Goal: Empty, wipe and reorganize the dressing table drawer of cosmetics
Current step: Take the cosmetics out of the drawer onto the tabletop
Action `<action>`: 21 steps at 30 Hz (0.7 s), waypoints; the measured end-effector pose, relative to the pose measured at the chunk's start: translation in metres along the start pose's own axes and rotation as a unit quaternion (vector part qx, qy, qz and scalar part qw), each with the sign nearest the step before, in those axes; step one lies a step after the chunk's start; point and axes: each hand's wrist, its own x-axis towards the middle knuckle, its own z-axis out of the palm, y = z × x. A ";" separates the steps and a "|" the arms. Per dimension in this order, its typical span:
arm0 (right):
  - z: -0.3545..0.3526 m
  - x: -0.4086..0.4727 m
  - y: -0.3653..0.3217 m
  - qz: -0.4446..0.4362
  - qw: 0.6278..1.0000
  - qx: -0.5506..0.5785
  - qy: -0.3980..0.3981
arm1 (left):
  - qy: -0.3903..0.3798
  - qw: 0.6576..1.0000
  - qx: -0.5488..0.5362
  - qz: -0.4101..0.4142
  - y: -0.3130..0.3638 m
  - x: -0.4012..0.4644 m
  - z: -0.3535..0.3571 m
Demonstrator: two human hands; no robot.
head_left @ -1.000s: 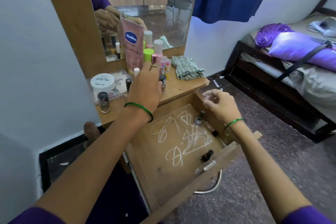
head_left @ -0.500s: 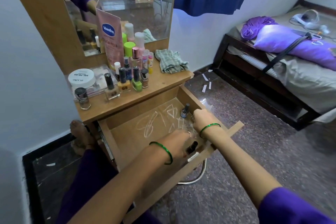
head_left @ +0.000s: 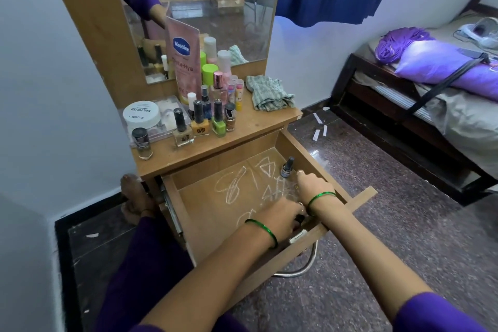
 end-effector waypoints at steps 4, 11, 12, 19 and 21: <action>0.000 0.001 -0.002 -0.011 1.000 0.003 0.003 | 0.050 0.999 -0.005 -0.012 -0.009 -0.010 -0.001; -0.006 0.001 0.001 -0.015 0.993 0.087 0.084 | 0.236 0.970 -0.041 -0.044 -0.051 -0.075 -0.052; -0.009 -0.001 0.000 -0.017 0.989 0.109 0.096 | 0.264 0.962 -0.032 -0.058 -0.057 -0.088 -0.065; -0.059 -0.024 -0.040 -0.142 0.930 0.298 0.161 | 0.377 0.915 0.071 -0.127 -0.076 -0.133 -0.139; -0.078 -0.033 -0.059 -0.184 0.903 0.353 0.164 | 0.392 0.904 0.085 -0.150 -0.078 -0.133 -0.149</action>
